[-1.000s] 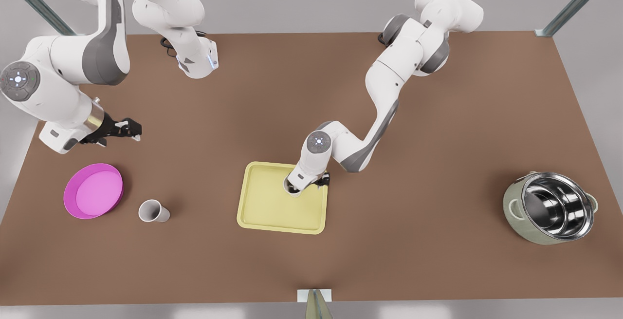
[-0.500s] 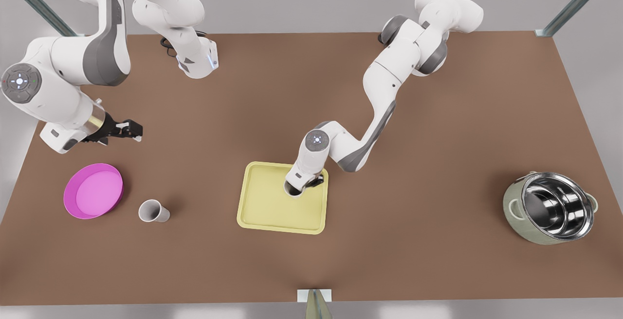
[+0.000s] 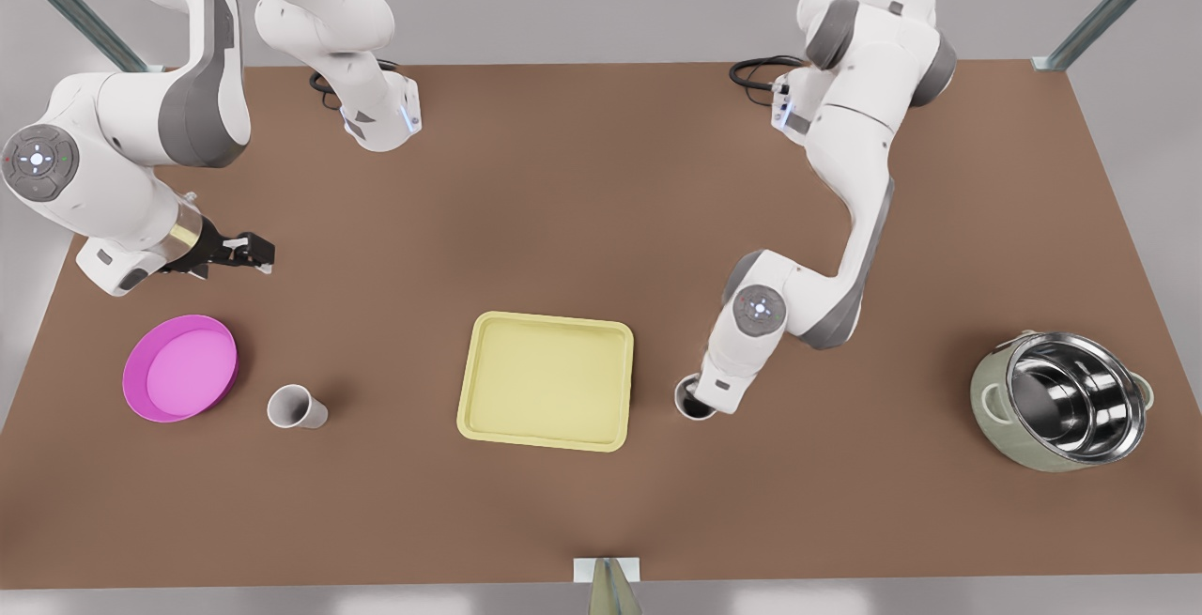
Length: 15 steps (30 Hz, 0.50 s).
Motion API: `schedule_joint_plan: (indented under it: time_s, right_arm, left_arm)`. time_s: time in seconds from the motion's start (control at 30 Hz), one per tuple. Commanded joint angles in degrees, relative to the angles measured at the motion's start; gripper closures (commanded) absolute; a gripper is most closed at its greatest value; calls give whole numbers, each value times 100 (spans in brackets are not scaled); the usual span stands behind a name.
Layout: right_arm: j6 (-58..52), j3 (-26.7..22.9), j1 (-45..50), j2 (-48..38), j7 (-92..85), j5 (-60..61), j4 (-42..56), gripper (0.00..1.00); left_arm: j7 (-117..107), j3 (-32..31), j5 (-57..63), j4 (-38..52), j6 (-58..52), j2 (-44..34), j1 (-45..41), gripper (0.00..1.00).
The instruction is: Use the left arm to pick up the white IKEA cup from the tray and place it on the middle-left position; use the right arm to pick up the white IKEA cup from the tray and place it on the middle-right position
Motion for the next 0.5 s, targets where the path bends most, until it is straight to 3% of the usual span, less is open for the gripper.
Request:
schedule_joint_plan:
  time_s: [0.0,0.17,0.3,0.47]
  right_arm:
    - [-13,-5,-9,-6,110,6,2,0]
    - [-30,-5,0,-6,110,15,11,0]
    - [-39,-5,0,12,119,15,2,0]
    - [-39,-5,-9,12,110,15,2,0]
  left_arm:
    - [2711,-4,-202,-428,-16,-267,399,87]
    - [3354,5,-290,-1686,1276,-619,769,84]
    - [3424,14,-237,-2116,2199,-680,892,84]
    - [3371,23,-228,-2108,2331,-663,883,83]
